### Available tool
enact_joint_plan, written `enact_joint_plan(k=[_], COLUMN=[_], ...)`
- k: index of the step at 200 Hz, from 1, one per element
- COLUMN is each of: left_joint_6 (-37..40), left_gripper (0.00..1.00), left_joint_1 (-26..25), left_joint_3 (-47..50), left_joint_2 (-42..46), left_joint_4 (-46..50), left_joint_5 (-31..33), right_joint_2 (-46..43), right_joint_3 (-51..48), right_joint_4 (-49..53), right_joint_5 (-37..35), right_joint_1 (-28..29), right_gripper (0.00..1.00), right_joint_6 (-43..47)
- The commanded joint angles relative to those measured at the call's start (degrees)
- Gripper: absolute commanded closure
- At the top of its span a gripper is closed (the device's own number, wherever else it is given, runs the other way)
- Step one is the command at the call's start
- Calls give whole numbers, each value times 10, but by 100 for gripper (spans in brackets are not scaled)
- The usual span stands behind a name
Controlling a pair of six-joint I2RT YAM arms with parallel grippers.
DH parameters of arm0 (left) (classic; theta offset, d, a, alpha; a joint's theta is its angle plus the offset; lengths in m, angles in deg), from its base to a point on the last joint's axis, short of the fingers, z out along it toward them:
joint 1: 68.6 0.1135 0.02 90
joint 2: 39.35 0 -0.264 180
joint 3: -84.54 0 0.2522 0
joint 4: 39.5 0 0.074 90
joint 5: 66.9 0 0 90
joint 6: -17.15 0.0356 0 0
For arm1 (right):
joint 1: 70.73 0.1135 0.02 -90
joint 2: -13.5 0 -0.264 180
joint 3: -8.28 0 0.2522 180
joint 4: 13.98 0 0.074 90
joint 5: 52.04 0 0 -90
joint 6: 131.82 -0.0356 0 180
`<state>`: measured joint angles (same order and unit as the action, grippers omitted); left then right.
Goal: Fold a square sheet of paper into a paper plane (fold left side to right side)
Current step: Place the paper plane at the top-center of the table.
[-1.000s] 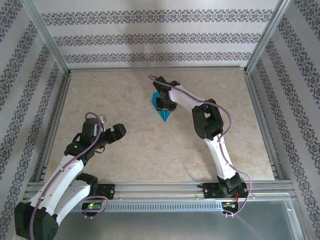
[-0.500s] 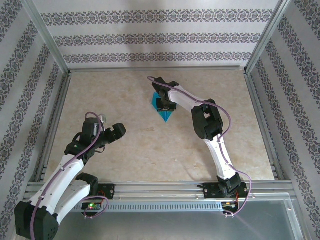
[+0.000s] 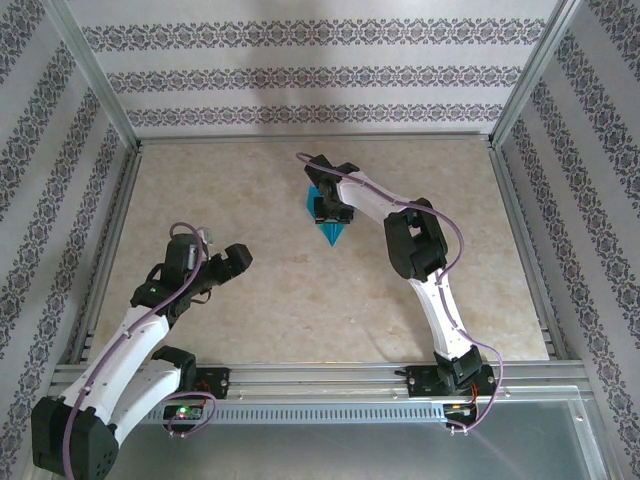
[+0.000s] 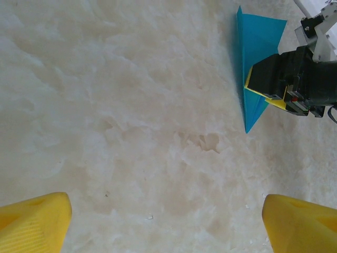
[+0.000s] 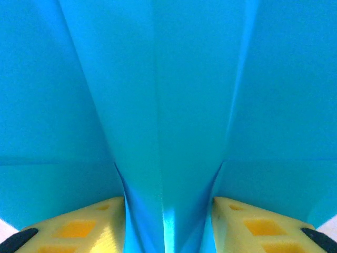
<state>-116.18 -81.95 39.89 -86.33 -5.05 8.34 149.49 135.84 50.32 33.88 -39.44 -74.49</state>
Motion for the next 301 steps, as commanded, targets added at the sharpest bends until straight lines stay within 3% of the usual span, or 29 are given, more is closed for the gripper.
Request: enact_joint_plan(k=[1, 202, 261, 301], left_joint_6=[-7, -7, 29, 87], left_gripper=[7, 6, 2, 0], left_joint_1=[10, 11, 20, 35], left_joint_3=[-17, -26, -52, -96], left_joint_2=[-3, -13, -11, -5], left_joint_4=[-18, -18, 17, 70], left_joint_5=[1, -4, 12, 50], right_joint_2=[-29, -60, -128, -239], right_joint_3=[-6, 12, 3, -72], right_joint_4=[16, 33, 50, 39], right_joint_5=[-11, -15, -47, -63], right_joint_1=[5, 16, 27, 33], right_gripper=[53, 50, 48, 45], right_joint_6=[-6, 9, 38, 70])
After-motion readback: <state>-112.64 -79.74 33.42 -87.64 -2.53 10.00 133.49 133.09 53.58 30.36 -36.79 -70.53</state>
